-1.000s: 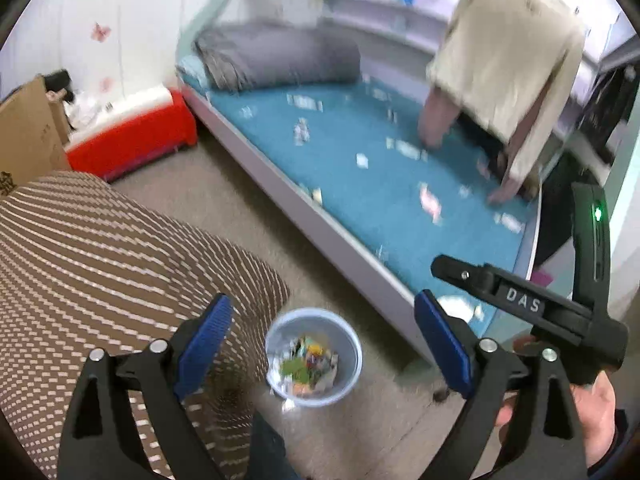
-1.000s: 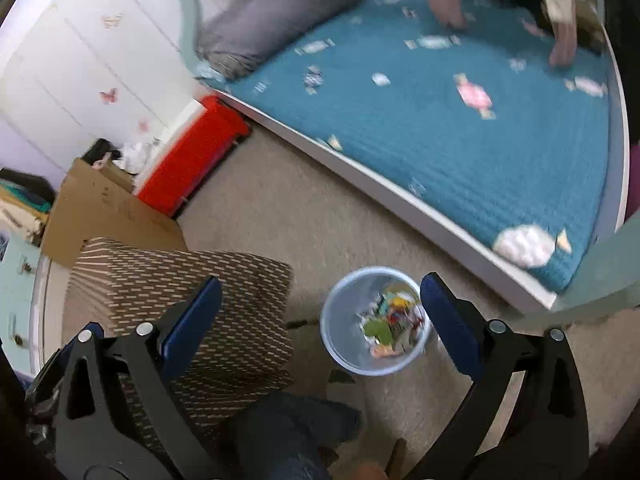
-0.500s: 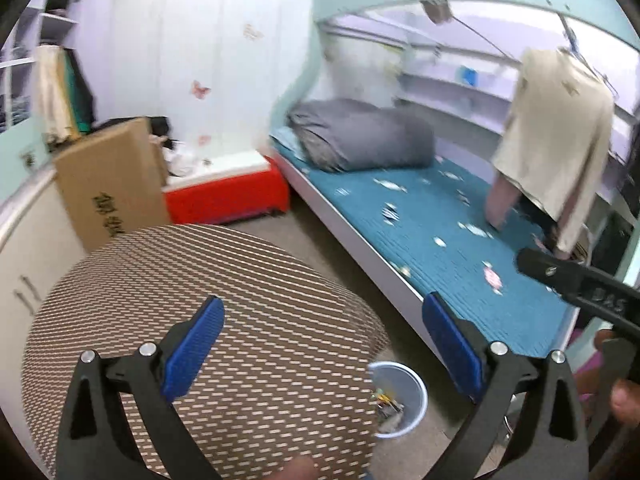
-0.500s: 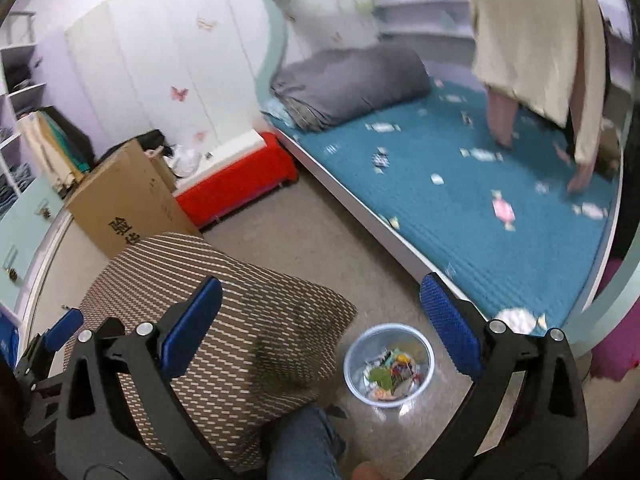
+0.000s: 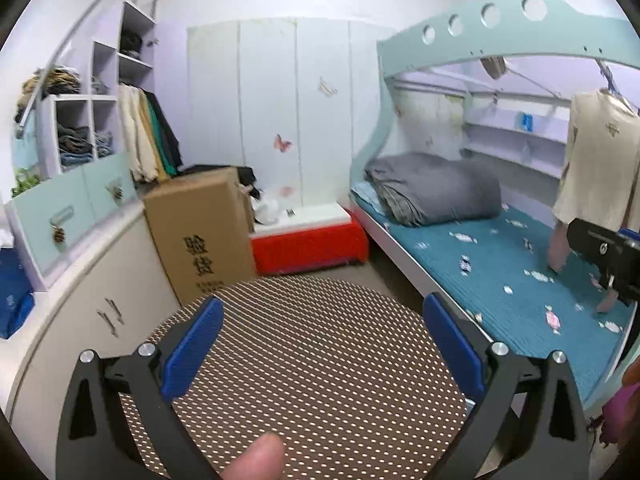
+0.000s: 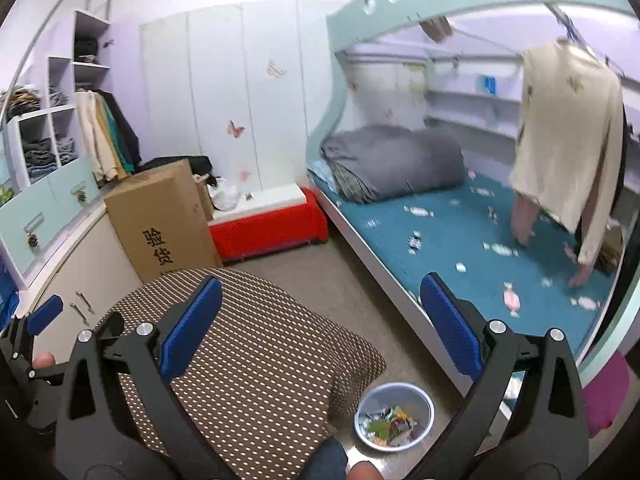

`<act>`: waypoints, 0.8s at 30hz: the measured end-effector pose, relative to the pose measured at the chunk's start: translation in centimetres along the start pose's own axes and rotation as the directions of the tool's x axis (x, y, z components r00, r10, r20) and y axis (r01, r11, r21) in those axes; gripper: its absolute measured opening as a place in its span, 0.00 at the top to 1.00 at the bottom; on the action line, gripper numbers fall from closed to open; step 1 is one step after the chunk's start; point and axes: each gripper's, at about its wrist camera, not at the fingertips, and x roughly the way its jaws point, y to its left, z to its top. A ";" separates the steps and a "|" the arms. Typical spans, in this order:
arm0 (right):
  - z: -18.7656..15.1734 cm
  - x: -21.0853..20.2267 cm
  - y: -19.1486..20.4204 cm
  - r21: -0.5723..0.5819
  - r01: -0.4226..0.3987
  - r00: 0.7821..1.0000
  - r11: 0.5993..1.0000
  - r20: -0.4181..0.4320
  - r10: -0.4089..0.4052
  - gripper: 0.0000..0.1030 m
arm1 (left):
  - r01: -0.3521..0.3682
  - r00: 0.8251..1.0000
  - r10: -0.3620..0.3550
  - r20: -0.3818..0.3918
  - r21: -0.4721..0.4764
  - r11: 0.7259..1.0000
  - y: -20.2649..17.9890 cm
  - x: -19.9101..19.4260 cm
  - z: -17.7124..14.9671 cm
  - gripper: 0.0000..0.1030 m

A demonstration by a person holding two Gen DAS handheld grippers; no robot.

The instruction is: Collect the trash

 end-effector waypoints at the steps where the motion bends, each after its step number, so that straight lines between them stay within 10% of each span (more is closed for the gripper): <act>1: 0.1 -0.4 0.4 -0.005 -0.003 1.000 1.000 0.009 0.003 0.06 | -0.014 1.000 0.014 0.011 -0.007 1.000 0.3 -0.5 0.2 0.05; 24: 1.5 -3.4 2.0 -0.049 -0.014 0.995 0.999 0.103 0.019 0.06 | -0.064 0.989 0.074 0.129 -0.084 0.994 1.6 -5.9 2.1 0.04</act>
